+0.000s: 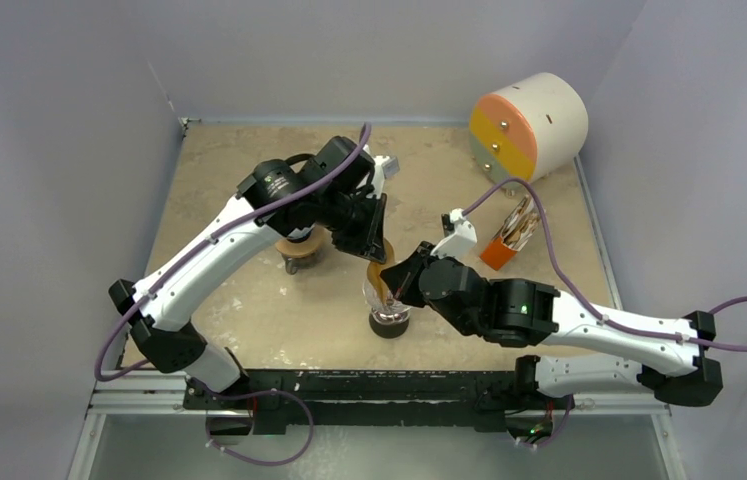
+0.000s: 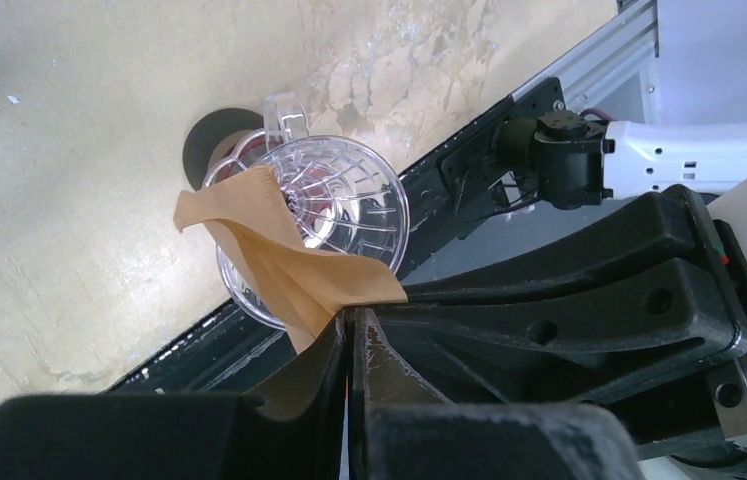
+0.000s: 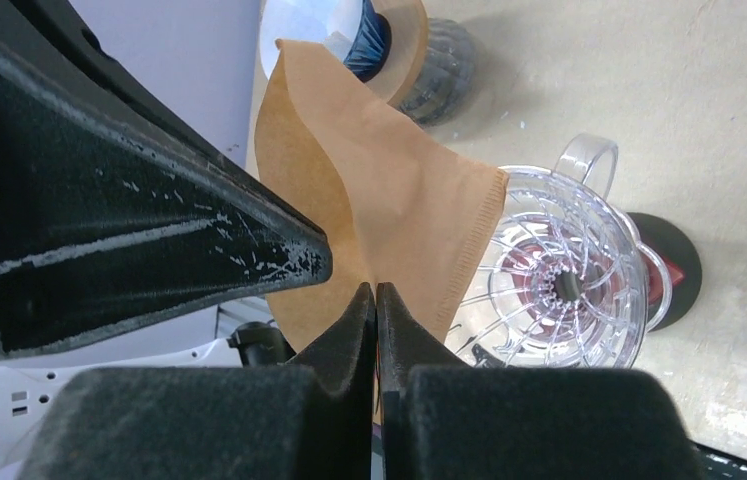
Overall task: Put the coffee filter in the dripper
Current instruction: Place the coffee filter in the coffee dripper.
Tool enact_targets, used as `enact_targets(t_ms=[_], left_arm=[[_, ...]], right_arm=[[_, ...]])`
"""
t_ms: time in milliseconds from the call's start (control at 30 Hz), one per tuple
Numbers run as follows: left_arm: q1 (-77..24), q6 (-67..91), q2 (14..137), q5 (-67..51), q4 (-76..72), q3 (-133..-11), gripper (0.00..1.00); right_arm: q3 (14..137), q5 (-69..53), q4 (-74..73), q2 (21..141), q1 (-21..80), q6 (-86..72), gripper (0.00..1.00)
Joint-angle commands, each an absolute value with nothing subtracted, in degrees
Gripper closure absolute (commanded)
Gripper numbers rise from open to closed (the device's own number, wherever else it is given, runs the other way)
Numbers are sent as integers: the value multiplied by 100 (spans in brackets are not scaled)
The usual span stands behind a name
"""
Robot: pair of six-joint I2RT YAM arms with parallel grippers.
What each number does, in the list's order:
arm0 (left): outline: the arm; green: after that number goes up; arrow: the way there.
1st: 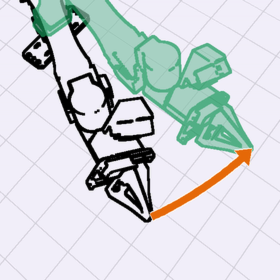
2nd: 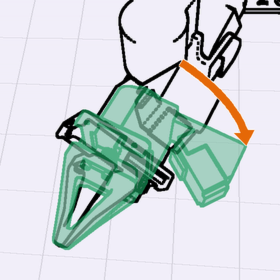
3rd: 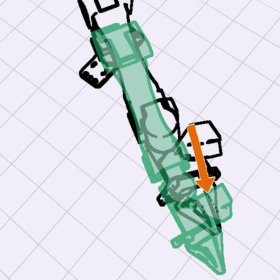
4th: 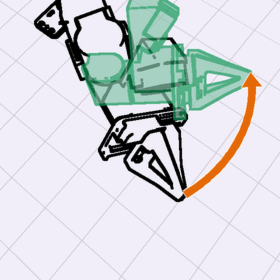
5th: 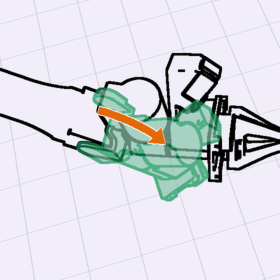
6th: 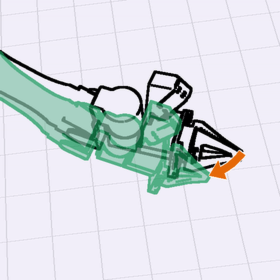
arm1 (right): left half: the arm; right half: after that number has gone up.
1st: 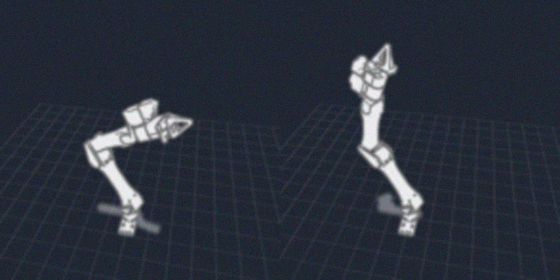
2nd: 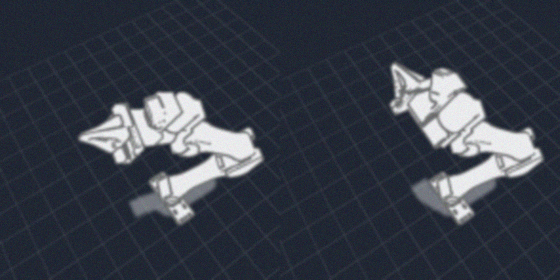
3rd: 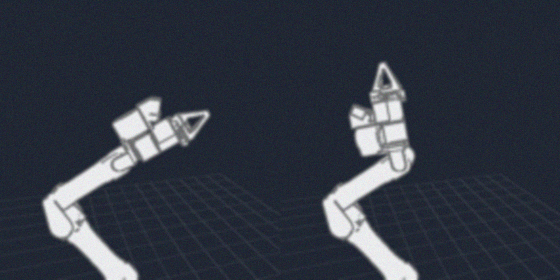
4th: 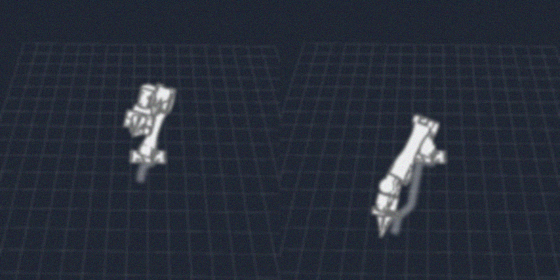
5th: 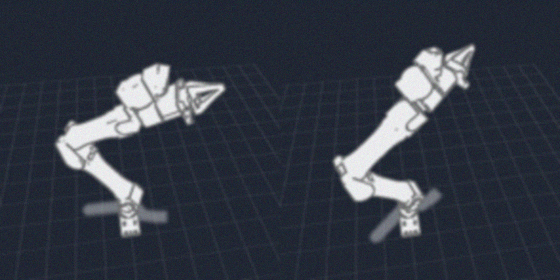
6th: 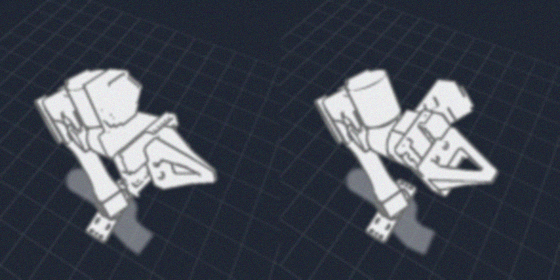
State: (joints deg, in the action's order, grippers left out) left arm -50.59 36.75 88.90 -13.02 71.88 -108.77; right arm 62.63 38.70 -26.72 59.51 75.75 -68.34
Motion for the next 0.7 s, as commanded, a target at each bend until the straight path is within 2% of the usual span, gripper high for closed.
enact_targets(t_ms=[0, 433, 667], left_arm=[[-5208, 3536, 8911, -1208, 7348, -10855, 100], [-5522, 3604, 8878, -1081, 7655, -11288, 100], [-5637, 3479, 9088, -638, 7860, -11312, 100]], right_arm=[[6215, 3841, -2743, 5860, 7611, -7312, 100], [6591, 3904, -3022, 5818, 7677, -7136, 100], [6573, 3924, -3122, 5858, 7699, -7218, 100]])
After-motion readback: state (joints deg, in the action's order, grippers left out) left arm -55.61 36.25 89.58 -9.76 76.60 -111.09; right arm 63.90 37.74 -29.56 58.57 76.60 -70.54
